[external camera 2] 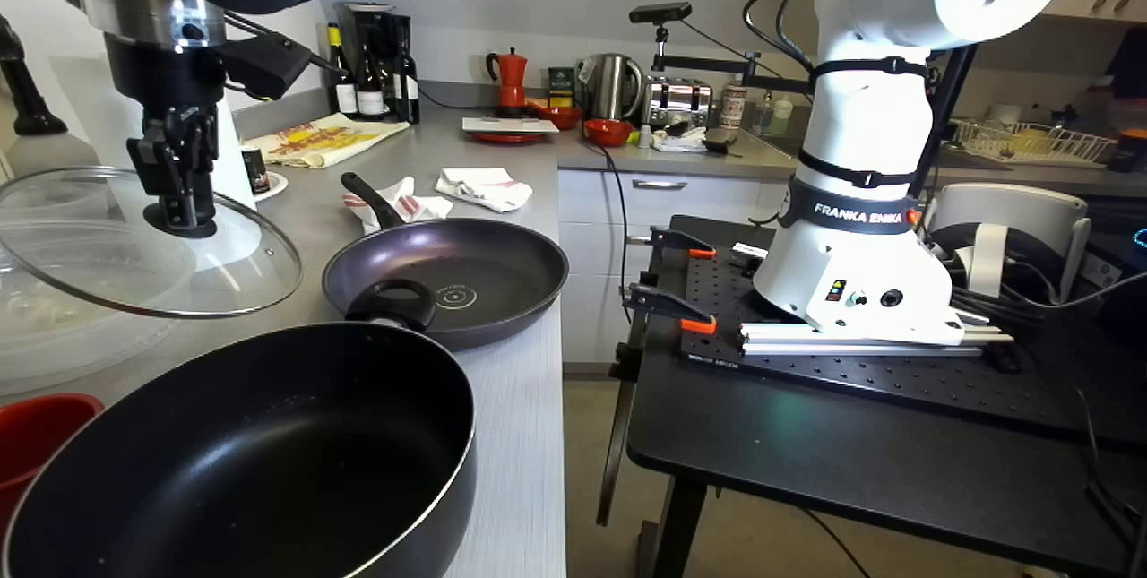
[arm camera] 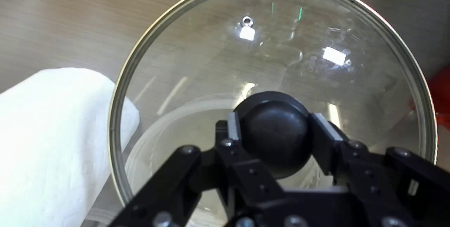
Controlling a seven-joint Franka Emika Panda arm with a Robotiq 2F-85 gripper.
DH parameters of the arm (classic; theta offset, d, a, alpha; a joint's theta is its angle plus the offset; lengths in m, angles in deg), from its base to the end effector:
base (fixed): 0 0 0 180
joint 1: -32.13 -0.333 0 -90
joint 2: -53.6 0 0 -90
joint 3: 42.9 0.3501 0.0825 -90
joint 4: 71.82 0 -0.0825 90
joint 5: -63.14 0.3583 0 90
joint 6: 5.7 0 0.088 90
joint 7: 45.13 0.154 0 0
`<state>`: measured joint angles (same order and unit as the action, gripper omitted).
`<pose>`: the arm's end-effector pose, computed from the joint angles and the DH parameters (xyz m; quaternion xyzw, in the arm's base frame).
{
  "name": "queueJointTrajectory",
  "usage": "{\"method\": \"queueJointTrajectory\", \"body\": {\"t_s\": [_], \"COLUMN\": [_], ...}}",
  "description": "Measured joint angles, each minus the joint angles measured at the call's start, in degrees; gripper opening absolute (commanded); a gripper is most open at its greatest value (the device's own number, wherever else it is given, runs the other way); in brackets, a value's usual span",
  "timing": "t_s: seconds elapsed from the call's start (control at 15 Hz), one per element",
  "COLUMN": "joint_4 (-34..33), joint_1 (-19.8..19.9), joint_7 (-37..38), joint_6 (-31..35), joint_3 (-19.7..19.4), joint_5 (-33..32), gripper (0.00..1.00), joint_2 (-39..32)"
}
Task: Put the lid on the black pot
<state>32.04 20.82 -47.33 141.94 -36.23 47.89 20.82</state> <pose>0.6507 0.2015 0.2468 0.9579 0.2644 0.1054 0.0373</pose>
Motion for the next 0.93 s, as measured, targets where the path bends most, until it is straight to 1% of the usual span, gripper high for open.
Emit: {"method": "queueJointTrajectory", "body": {"t_s": [0.27, 0.67, 0.93], "joint_4": [0.37, 0.99, 1.76], "joint_1": [0.76, 1.59, 1.66], "joint_7": [0.0, 0.04, 0.74], "joint_6": [3.75, 7.24, 8.75], "joint_3": [0.0, -0.18, -0.57], "joint_5": [1.74, 3.99, 4.3], "gripper": [0.25, 0.25, 0.25], "joint_2": [0.71, 2.49, 5.0]}}
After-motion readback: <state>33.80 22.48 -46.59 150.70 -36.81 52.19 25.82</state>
